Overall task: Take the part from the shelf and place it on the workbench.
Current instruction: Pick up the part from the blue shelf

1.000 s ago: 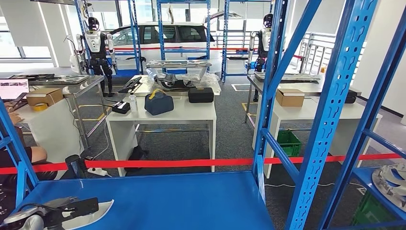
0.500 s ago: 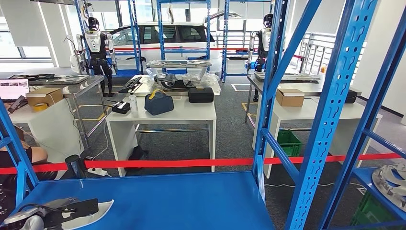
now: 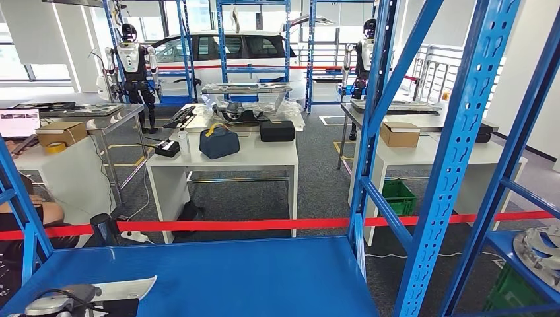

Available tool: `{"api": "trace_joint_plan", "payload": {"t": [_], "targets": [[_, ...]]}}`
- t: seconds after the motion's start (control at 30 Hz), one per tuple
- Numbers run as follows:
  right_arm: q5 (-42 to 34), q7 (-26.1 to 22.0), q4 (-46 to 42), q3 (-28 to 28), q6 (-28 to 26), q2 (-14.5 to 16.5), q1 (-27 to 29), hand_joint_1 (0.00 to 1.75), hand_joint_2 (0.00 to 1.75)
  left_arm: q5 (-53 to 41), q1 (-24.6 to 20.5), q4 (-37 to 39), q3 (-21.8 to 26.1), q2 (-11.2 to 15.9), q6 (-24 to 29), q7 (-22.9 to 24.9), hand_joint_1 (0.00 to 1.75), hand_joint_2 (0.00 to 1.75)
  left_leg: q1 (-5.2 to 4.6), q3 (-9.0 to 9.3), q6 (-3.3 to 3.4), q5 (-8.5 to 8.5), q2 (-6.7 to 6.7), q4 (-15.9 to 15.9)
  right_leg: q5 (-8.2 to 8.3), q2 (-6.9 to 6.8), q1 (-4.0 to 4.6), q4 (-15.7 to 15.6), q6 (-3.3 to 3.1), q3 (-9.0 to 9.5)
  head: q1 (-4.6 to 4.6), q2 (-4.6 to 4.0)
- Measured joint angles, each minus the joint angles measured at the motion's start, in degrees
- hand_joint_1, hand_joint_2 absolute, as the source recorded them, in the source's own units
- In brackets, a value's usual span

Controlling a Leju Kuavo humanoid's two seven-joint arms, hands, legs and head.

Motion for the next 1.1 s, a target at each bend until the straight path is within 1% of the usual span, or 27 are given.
{"api": "trace_joint_plan", "payload": {"t": [0.07, 0.13, 0.2, 0.27, 0.4, 0.5, 0.57, 0.7, 0.83, 0.87, 0.9, 0.97, 1.0, 1.03, 1.1], "targets": [[0.2, 0.2, 0.0, 0.0, 0.0, 0.0, 0.0, 0.0, 1.75, -0.4, 1.0, 0.2, -0.9, -0.4, 0.3, 0.9, 1.36, 1.75, 0.0, 0.01, -0.01, -0.01, 0.02, 0.0, 0.0, 0.01, 0.0, 0.0, 0.0, 0.0, 0.0, 0.0], [0.2, 0.3, 0.0, 0.0, 0.0, 0.0, 0.0, 0.0, 1.75, -0.5, 1.9, 0.3, -1.7, -0.6, 0.5, 1.3, 1.25, 1.75, 0.0, 0.02, -0.02, -0.02, 0.03, 0.0, 0.0, 0.02, 0.0, 0.0, 0.0, -0.01, 0.0, 0.0], [0.2, 0.2, 0.0, -0.1, 0.0, 0.0, 0.0, 0.0, 1.75, -0.5, 2.5, 0.4, -2.3, -0.8, 0.7, 1.4, 1.41, 1.75, 0.0, 0.02, -0.02, -0.02, 0.03, 0.0, 0.0, 0.02, 0.0, 0.0, 0.0, -0.01, 0.0, 0.0], [0.2, 0.2, 0.0, -0.1, 0.0, 0.0, 0.0, 0.0, 1.75, -0.5, 2.8, 0.5, -2.5, -1.0, 0.9, 1.4, 1.46, 1.75, 0.0, 0.02, -0.02, -0.02, 0.02, 0.0, 0.0, 0.01, 0.0, 0.0, 0.0, 0.0, 0.0, 0.0], [0.2, 0.2, 0.0, -0.1, 0.0, 0.0, 0.0, 0.0, 1.75, -0.5, 2.9, 0.5, -2.6, -1.0, 0.9, 1.5, 1.44, 1.75, 0.0, 0.02, -0.02, -0.02, 0.02, 0.0, 0.0, 0.01, 0.0, 0.0, 0.0, 0.0, 0.0, 0.0], [0.2, 0.2, 0.0, -0.1, 0.0, 0.0, 0.0, 0.0, 1.75, -0.5, 3.1, 0.5, -2.8, -1.1, 1.0, 1.7, 1.32, 1.75, 0.0, 0.02, -0.02, -0.03, 0.02, 0.0, -0.01, 0.01, 0.0, 0.0, 0.0, 0.0, 0.0, 0.0], [0.2, 0.3, 0.0, -0.1, -0.1, 0.1, 0.0, 0.0, 1.75, -0.6, 3.4, 0.6, -3.1, -1.4, 1.2, 1.8, 1.28, 1.75, 0.0, 0.02, -0.03, -0.03, 0.03, 0.0, -0.01, 0.02, 0.01, 0.0, 0.0, 0.0, 0.0, 0.0], [0.3, 0.3, 0.0, -0.2, -0.3, 0.2, 0.0, 0.0, 1.75, -0.6, 4.2, 0.8, -3.7, -1.7, 1.5, 1.9, 1.32, 1.75, 0.01, 0.03, -0.04, -0.04, 0.03, 0.0, -0.02, 0.02, 0.01, 0.0, 0.0, 0.0, 0.0, 0.0], [0.6, 0.1, 0.0, -0.2, -0.3, 0.2, 0.0, 0.0, 1.75, -0.4, 4.5, 0.9, -3.7, -1.7, 1.7, 1.9, 1.43, 1.75, 0.01, 0.03, -0.04, -0.04, 0.03, 0.0, -0.02, 0.02, 0.01, 0.0, 0.0, 0.0, 0.0, 0.0], [0.7, 0.1, 0.0, -0.2, -0.2, 0.2, 0.0, 0.0, 1.75, -0.4, 4.6, 0.9, -3.7, -1.7, 1.8, 1.9, 1.37, 1.75, 0.01, 0.03, -0.04, -0.04, 0.03, 0.0, -0.02, 0.02, 0.01, 0.0, 0.0, 0.0, 0.0, 0.0], [0.8, 0.1, 0.0, -0.2, -0.1, 0.2, 0.0, 0.0, 1.75, -0.3, 4.7, 0.9, -3.7, -1.7, 1.9, 2.0, 1.23, 1.75, 0.01, 0.03, -0.04, -0.04, 0.03, 0.0, -0.02, 0.02, 0.01, 0.0, 0.0, 0.0, 0.0, 0.0], [0.8, 0.1, 0.0, -0.2, 0.0, 0.2, 0.0, 0.0, 1.75, -0.3, 5.0, 1.0, -3.7, -1.8, 2.2, 2.0, 0.55, 1.75, 0.01, 0.04, -0.04, -0.04, 0.03, 0.0, -0.02, 0.02, 0.01, 0.0, 0.0, 0.0, 0.0, 0.0], [0.8, 0.2, 0.0, -0.2, 0.0, 0.2, 0.0, 0.0, 1.75, -0.3, 5.2, 1.0, -3.7, -1.8, 2.3, 2.0, 0.25, 1.75, 0.01, 0.04, -0.04, -0.04, 0.03, 0.0, -0.02, 0.02, 0.01, 0.0, 0.0, 0.0, 0.0, 0.0], [0.8, 0.2, 0.0, -0.2, 0.0, 0.2, 0.0, 0.0, 1.75, -0.3, 5.3, 1.0, -3.7, -1.8, 2.5, 2.0, 0.03, 1.75, 0.01, 0.04, -0.04, -0.04, 0.03, 0.0, -0.02, 0.02, 0.01, 0.0, 0.0, 0.0, 0.0, 0.0], [0.8, 0.2, 0.0, -0.2, 0.0, 0.2, 0.0, 0.0, 1.75, 0.0, 5.3, 1.0, -3.7, -1.8, 3.2, 2.0, 0.0, 1.75, 0.01, 0.05, -0.04, -0.04, 0.03, 0.0, -0.02, 0.02, 0.0, 0.0, 0.0, 0.01, 0.0, 0.0]]}}
